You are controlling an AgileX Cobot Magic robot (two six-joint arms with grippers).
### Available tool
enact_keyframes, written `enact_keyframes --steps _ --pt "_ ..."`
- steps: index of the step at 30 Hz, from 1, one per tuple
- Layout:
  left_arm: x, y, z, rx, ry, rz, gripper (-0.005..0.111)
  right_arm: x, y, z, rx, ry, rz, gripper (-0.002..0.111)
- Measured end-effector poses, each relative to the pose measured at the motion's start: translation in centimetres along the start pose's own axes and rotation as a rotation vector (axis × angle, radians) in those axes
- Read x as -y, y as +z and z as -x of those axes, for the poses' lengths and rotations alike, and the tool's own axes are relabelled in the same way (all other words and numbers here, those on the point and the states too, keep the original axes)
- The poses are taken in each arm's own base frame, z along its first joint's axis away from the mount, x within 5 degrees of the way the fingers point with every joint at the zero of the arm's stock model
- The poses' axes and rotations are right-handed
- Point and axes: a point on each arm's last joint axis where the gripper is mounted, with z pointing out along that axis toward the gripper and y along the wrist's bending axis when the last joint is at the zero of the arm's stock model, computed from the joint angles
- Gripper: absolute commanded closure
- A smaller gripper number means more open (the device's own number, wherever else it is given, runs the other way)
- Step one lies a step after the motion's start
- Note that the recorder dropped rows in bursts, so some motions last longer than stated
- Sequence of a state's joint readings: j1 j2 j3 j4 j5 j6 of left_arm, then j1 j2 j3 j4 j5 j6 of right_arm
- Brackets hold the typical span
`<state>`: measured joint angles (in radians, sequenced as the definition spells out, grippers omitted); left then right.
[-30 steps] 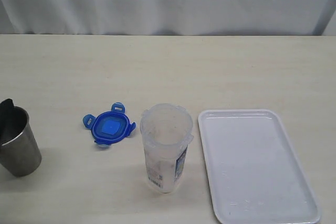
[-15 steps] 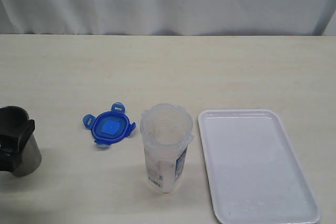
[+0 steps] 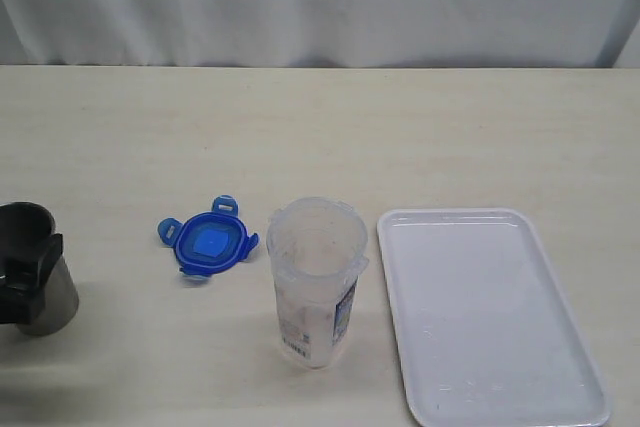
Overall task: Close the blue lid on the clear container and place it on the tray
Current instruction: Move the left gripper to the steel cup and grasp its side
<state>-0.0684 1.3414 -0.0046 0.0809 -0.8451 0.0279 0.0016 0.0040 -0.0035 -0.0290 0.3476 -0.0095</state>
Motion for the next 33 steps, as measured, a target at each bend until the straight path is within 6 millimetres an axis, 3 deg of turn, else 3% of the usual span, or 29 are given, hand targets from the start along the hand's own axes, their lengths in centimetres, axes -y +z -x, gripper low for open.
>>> enact_keyframes --steps 8,33 --pt "0.1 1.3 -1.8 -0.104 -0.013 -0.008 0.002 0.0 0.0 0.0 0.000 0.000 0.000 0.104" --pt "0.0 3.2 -2.9 -0.190 -0.019 -0.013 0.002 0.0 0.0 0.0 0.000 0.000 0.000 0.104"
